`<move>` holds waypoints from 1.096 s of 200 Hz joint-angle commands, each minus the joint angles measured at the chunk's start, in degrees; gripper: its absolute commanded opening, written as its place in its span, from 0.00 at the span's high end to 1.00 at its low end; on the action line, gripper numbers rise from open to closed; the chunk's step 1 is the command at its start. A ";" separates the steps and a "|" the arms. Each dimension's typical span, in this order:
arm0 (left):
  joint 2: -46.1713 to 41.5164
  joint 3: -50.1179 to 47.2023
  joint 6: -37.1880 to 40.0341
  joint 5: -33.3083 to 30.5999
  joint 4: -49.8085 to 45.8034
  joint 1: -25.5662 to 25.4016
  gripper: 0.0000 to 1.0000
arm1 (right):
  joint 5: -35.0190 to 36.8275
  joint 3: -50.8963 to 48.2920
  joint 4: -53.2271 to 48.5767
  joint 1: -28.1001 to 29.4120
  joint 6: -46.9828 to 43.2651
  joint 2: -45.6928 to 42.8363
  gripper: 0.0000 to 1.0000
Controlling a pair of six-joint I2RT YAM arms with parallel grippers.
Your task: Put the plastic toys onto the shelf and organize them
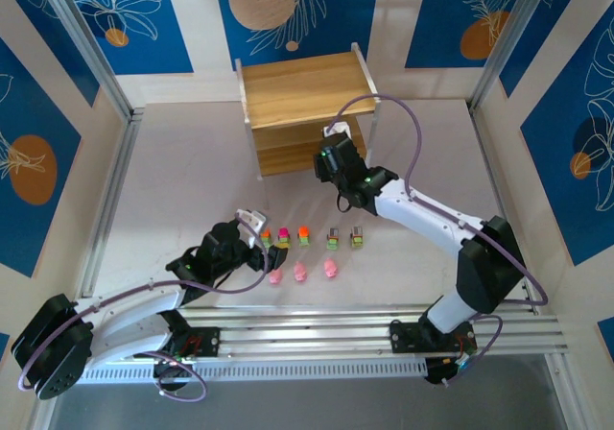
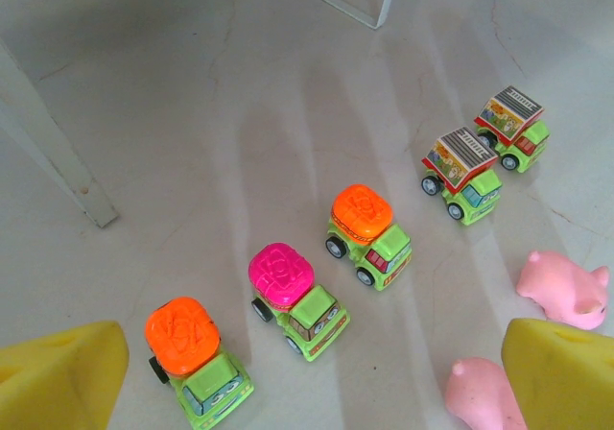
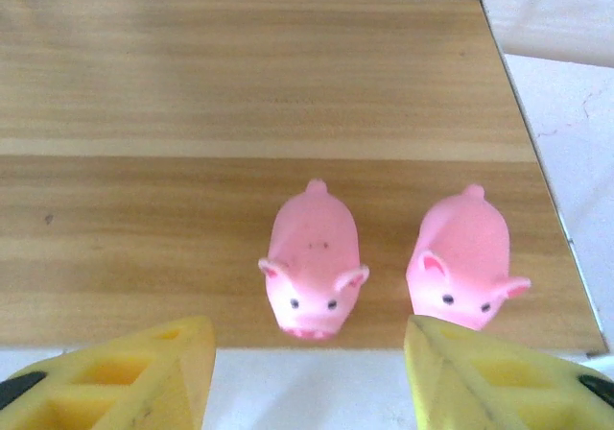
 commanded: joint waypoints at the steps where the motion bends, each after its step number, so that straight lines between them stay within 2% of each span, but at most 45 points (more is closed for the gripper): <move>1: -0.04 1.45 0.80 -1.07 0.35 0.60 0.00 | 1.13 -2.37 0.94 1.27 0.54 -3.69 0.45; 69: 0.91 1.80 0.14 -2.20 0.45 0.64 0.00 | 3.93 -8.89 -1.63 5.85 5.59 -9.24 0.46; 161: 3.84 3.22 -0.04 -1.79 -0.73 0.63 0.00 | 9.00 -15.25 -10.09 17.55 16.09 -14.71 0.46; 219: 9.36 6.06 -0.04 -1.87 -3.11 0.65 0.00 | 10.17 -20.56 -13.18 24.29 22.17 -16.27 0.46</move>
